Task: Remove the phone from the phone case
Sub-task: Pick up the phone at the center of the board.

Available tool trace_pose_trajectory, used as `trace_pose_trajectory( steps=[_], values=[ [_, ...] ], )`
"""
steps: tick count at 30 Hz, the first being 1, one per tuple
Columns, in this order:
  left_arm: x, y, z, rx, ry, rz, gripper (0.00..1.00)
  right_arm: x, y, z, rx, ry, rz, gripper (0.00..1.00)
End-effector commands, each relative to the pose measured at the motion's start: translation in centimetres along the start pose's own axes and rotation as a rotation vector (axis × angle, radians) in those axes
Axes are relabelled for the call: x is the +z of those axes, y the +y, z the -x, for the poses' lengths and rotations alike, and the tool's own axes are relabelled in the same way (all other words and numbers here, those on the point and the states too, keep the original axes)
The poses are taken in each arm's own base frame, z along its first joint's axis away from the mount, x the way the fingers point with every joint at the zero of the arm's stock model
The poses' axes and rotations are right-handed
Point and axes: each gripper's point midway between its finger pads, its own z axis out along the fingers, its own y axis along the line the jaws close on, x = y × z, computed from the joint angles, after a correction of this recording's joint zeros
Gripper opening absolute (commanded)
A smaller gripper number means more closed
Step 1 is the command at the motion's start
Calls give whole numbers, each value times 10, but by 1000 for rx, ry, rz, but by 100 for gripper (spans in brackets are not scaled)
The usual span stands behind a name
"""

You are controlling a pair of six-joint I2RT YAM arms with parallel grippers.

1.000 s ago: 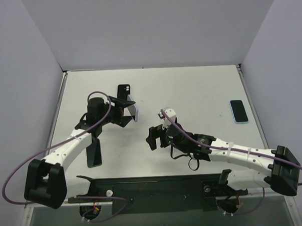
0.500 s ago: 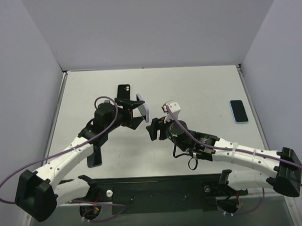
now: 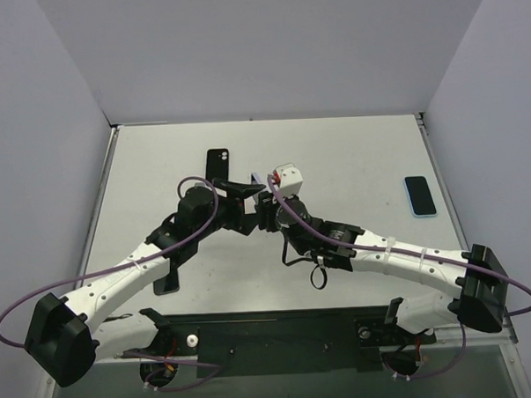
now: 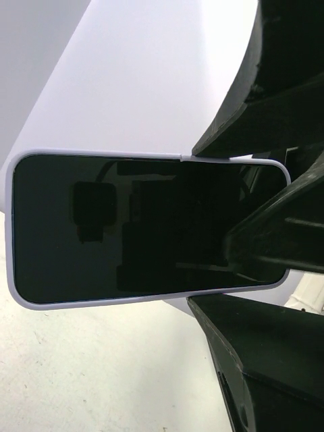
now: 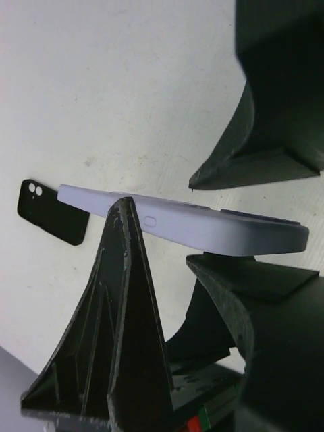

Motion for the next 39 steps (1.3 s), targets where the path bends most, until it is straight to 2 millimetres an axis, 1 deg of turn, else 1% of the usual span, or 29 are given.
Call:
trace_pose_trajectory(
  steps=[1,3,4,6,7,8,9,11,12,13,14,15,16,17,18,20,22,24,26,27,28,29,30,31,32,33,34,35,39],
  values=[
    [-16,-51,-20,-21,51,-175,0,5,-4,12,-29,-22,-70,32],
    [-18,-51,-23,-20,67,-190,0,5,-9,9,-37,-16,-94,11],
    [-21,-57,-27,-6,89,-224,0,2,-12,11,-44,-15,-104,0],
    [-22,-53,-29,66,105,-217,36,-5,-17,14,-59,-7,-103,0],
    [-26,-59,-35,153,116,-221,80,-8,-19,15,-59,-1,-99,0],
    [-25,-46,-32,198,97,-154,84,-13,-23,18,-45,8,-77,0],
    [-28,-41,-32,291,87,-102,84,-16,-24,19,-21,14,-65,0],
    [-36,-41,-34,370,95,-109,85,-25,-32,22,33,15,-38,0],
    [-35,-27,-31,381,100,-92,84,-29,-42,22,54,14,-48,0],
    [-41,-30,-31,386,96,-122,85,-31,-44,22,83,17,-34,0],
    [-40,-13,-23,382,86,-99,85,-35,-57,22,107,9,-49,0],
    [-47,-23,-24,401,79,-168,86,-37,-61,22,124,13,-46,0],
    [-44,-7,-16,405,69,-149,86,-42,-73,22,136,9,-63,0],
    [-49,-7,-14,429,71,-172,88,-44,-77,20,130,16,-65,0],
    [-49,2,-8,440,64,-156,88,-49,-88,22,133,13,-83,0],
    [-55,11,-1,509,58,-140,88,-60,-101,14,108,41,-94,0],
    [-61,16,3,561,63,-140,89,-69,-109,14,117,41,-85,0],
    [-65,15,6,594,90,-167,89,-75,-108,13,123,42,-59,0],
    [-72,-5,-7,758,145,-284,89,-80,-100,11,98,62,6,0],
    [-68,-6,-8,819,160,-280,88,-83,-88,7,67,108,94,0],
    [-77,-24,-20,986,194,-339,86,-85,-84,3,48,138,127,0],
    [-76,-28,-25,1036,227,-289,85,-93,-66,-8,7,234,247,0],
    [-79,-26,-35,1184,282,-308,85,-99,-62,-13,-33,282,288,0],
    [-77,-21,-37,1222,325,-244,85,-108,-52,-21,-44,375,354,0],
    [-80,-5,-41,1330,402,-209,85,-117,-39,-27,-64,436,447,0],
    [-79,-7,-46,1378,435,-212,85,-124,-36,-35,-69,510,478,0],
    [-79,9,-48,1421,504,-178,85,-133,-22,-36,-62,547,573,0],
    [-81,10,-53,1451,532,-189,85,-137,-17,-38,-53,581,606,0],
    [-96,45,-86,1432,815,-281,87,-155,13,-32,-5,576,826,0]
  ],
)
